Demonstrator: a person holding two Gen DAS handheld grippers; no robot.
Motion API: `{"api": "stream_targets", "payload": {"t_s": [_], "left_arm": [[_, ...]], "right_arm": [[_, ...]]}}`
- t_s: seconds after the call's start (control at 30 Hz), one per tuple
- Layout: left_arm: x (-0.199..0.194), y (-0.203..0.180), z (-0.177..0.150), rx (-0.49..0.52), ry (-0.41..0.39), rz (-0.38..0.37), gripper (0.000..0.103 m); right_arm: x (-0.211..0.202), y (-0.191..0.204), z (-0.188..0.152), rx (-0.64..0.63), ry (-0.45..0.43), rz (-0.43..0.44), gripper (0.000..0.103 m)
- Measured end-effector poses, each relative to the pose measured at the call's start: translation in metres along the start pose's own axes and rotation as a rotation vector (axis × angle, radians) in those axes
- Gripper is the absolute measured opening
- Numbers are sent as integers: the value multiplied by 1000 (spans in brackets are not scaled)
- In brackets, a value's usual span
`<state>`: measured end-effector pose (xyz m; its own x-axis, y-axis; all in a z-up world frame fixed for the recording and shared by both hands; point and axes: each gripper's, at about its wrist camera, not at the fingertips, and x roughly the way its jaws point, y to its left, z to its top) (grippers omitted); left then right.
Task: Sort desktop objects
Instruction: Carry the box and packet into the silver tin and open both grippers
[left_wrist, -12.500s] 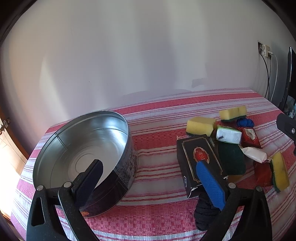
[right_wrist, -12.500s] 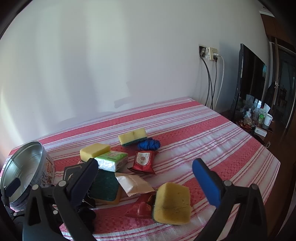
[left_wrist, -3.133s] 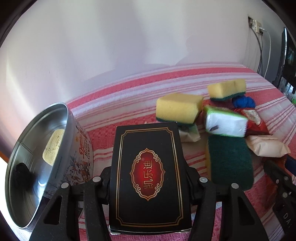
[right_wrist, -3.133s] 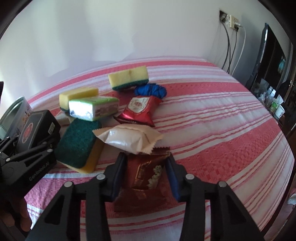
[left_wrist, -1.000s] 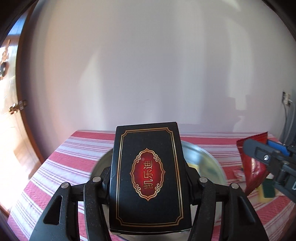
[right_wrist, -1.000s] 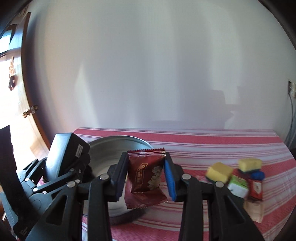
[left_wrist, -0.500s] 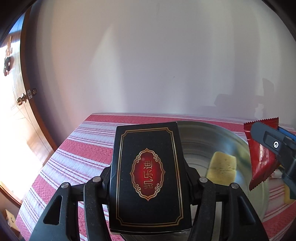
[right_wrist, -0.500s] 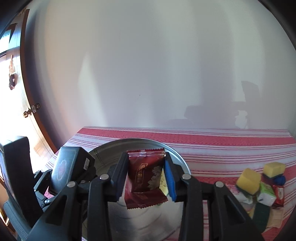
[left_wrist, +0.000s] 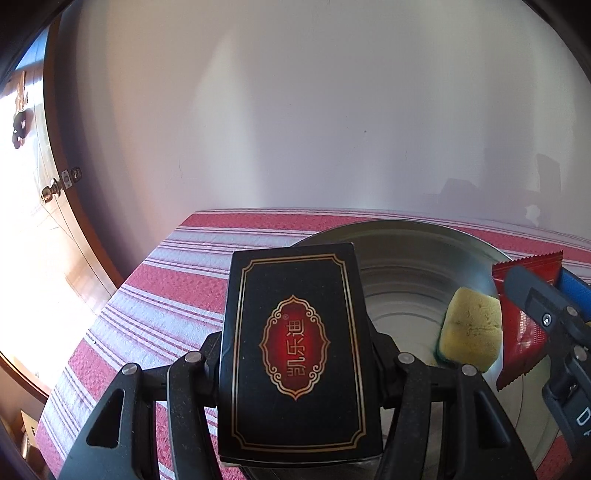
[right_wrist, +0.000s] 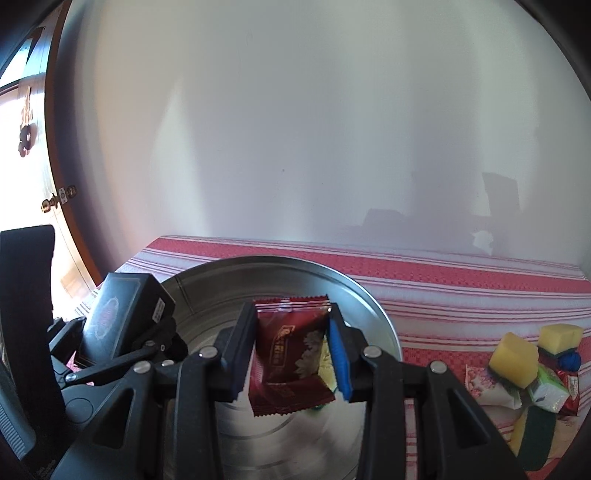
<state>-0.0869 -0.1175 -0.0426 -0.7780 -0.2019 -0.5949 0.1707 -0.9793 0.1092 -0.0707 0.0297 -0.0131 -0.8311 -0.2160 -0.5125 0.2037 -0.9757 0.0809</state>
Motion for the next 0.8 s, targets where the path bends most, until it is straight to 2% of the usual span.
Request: {"api": "stream_targets", "payload": {"t_s": [0.6,0.67,0.73,0.8], "left_arm": [[3,-4,-3,10,34,28,60],[2,-3,-3,6,37,30,61],[2,-2,-4,0,43,25,61],[2,-3,-5,-1,43,27,62]], "right_arm": [[10,5,3,-7,19,13,38],[10,4,3,-3,17,22,43],[8,3,3,3,9,26,64],[4,2,3,2,-9,12,65]]}}
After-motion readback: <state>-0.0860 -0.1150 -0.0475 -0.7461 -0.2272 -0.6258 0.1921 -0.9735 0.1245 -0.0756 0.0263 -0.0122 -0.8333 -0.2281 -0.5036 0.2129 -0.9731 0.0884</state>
